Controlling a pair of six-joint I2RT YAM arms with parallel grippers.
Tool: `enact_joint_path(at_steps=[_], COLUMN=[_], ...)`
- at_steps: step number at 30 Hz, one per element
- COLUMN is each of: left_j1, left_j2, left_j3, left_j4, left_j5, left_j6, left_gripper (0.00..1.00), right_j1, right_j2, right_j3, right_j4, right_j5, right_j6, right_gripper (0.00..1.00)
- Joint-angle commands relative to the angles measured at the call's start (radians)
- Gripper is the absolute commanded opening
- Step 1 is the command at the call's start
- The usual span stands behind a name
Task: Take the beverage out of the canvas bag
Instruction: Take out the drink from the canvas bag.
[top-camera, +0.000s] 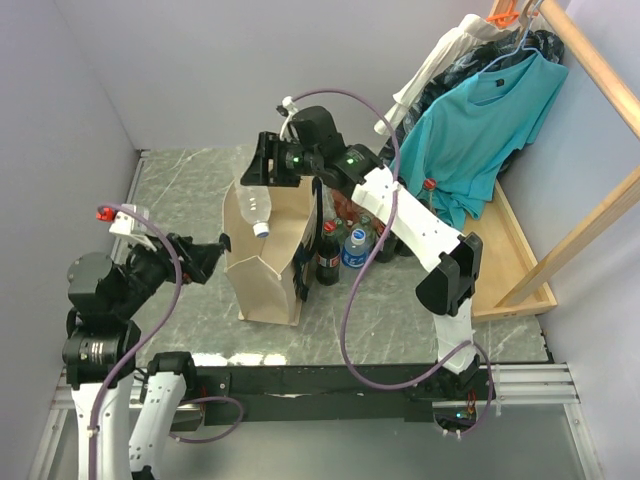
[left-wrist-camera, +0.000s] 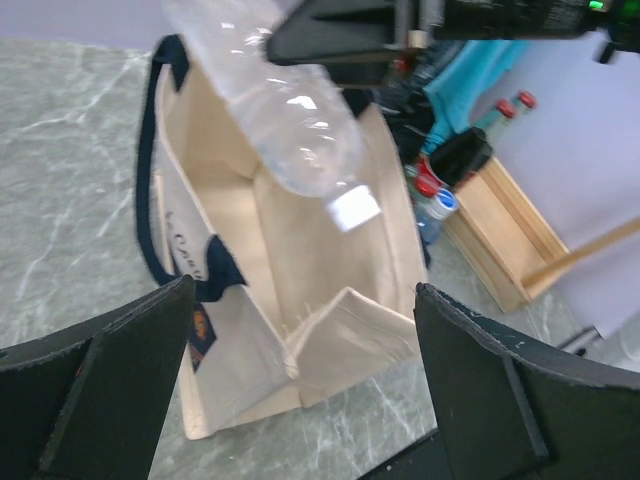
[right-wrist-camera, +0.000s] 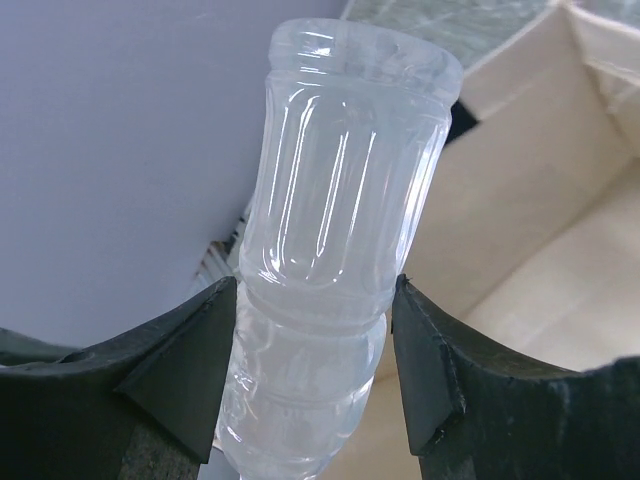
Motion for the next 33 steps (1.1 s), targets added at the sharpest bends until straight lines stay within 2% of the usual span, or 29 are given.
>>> enact_joint_path(at_steps=[1, 5, 10, 16, 22, 33], left_j1=[-0.024, -0.03, -0.03, -0.03, -0.03, -0.042], left_j2=[-0.021, -0.015, 0.009, 0.089, 0.19, 0.249], left_j3=[-0.011, -0.014, -0.021, 0.079, 0.13, 0.016], left_j4=[0.024, 0.044, 0.111, 0.013, -0.053, 0.105], left_j5=[0.068, 0.097, 0.171, 0.155, 0.151, 0.223], left_j6=[0.008, 0.019, -0.084, -0.2, -0.222, -0.293], left_gripper=[0.96, 0.96, 0.96, 0.96, 0.96, 0.99], right_j1=[0.029, 0.038, 0.043, 0.047, 0.058, 0.061], right_j2=[-0.082, -0.082, -0.105, -0.115, -0.118, -0.102], right_j3=[0.01, 0.017, -0.019, -0.053, -0.059, 0.023], right_j4=[0.192, 0.191, 0.229, 0.27, 0.303, 0.306], right_j5=[-0.03, -0.029, -0.01, 0.002, 0.022, 0.091], right_j6=[0.066, 0.05, 0.036, 0.024, 0.016, -0.002], right_gripper=[0.0, 0.0, 0.0, 0.0, 0.0, 0.0])
